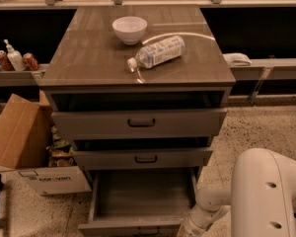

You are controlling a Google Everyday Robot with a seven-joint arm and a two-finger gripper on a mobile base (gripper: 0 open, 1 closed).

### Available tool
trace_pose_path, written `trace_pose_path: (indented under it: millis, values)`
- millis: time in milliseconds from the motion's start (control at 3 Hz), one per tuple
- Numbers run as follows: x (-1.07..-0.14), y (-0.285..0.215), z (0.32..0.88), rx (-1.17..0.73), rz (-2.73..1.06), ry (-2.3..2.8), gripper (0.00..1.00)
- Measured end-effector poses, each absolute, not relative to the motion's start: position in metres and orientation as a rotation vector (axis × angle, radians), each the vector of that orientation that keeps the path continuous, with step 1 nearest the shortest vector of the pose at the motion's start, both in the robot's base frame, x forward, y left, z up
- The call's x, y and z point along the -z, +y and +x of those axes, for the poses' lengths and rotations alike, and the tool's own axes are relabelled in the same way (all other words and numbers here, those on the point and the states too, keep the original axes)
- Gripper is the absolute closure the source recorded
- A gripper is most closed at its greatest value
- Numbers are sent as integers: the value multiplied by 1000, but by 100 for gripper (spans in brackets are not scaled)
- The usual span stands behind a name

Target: Close bottom drawer

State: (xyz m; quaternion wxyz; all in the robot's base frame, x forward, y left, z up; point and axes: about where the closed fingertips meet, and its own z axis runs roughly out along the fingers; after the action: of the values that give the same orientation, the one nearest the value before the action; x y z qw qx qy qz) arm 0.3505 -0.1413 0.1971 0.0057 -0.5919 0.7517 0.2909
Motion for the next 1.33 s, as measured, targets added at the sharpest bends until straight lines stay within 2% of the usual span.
trace_pose_path:
  millis: [333, 667, 1333]
  values:
    - [-181, -157, 362, -817, -1686, 2444, 100]
    - [-160, -155, 401, -784, -1508, 2447, 100]
    - [-147, -168, 414, -731, -1472, 2453, 100]
